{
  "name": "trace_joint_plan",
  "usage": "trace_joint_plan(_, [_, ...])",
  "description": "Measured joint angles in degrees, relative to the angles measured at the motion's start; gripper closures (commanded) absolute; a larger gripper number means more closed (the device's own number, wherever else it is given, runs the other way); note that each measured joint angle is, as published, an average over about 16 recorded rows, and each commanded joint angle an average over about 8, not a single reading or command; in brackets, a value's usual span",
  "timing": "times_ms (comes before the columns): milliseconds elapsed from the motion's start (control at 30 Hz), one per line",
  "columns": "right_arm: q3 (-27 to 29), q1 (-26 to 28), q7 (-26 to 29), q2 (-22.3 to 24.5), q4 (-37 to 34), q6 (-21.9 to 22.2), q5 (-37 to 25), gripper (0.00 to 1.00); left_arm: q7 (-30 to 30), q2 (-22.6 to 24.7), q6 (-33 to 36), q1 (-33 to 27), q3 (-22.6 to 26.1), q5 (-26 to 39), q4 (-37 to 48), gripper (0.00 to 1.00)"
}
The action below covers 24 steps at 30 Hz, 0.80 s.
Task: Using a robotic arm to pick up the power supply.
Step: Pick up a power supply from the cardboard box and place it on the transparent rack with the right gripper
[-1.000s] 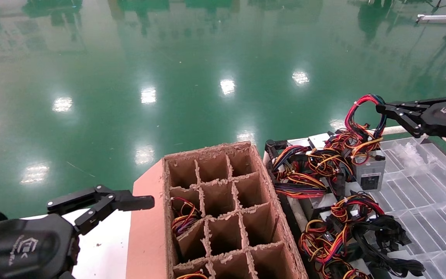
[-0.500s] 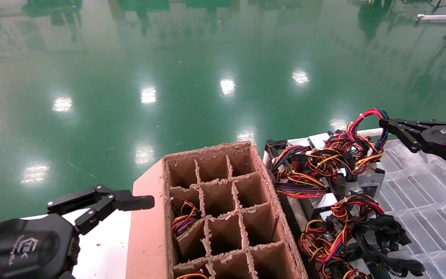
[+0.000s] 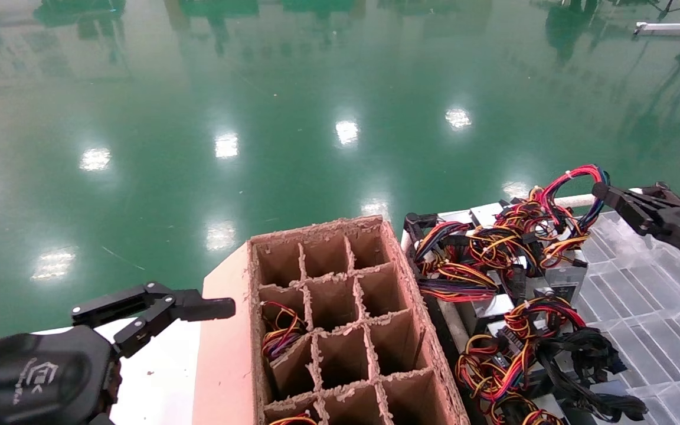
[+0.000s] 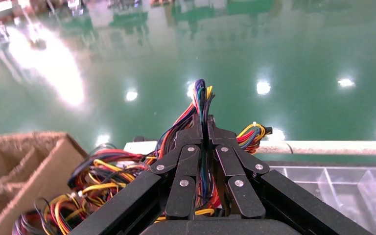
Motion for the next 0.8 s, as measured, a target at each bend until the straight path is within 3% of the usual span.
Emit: trace_joint_plan(800, [9.4,-11.1,5.6,-3.4,0.0,1.1,12.6,1.00,0.0,0.0,0.0,0.0,0.0,0.0,0.0,0.00])
